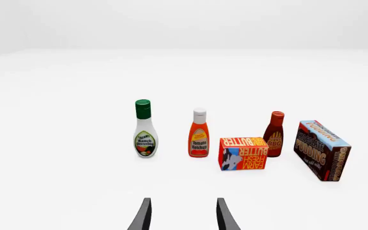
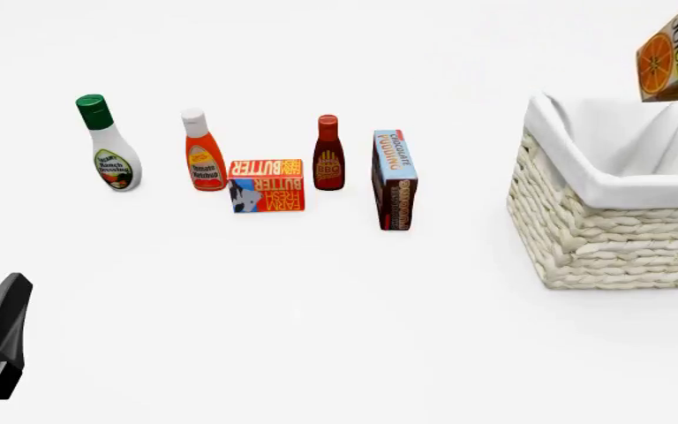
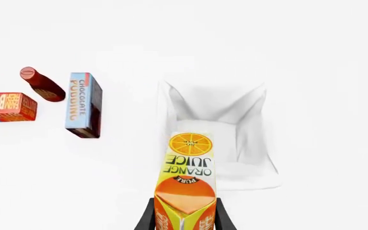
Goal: Pick the orange juice and place it in the basket.
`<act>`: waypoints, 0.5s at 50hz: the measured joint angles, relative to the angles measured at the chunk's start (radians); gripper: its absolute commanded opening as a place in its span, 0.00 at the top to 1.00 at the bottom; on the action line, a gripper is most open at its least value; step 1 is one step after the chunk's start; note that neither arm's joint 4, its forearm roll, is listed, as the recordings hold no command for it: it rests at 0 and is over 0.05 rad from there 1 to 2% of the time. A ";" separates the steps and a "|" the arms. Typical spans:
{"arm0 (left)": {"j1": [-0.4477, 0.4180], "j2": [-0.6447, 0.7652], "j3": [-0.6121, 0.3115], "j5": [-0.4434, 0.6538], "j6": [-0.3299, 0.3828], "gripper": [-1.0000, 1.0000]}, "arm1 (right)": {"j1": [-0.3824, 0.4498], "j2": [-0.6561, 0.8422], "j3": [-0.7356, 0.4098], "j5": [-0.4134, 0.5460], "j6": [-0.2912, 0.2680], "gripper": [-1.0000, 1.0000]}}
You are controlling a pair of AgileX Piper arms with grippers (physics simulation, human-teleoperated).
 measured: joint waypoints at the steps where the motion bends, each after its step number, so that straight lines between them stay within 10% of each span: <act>1: 0.000 0.000 0.000 0.000 0.000 0.00 | -0.002 0.000 0.002 0.000 0.000 1.00; 25: 0.000 0.000 0.000 0.000 0.000 0.00 | -0.029 0.023 0.024 0.000 0.009 1.00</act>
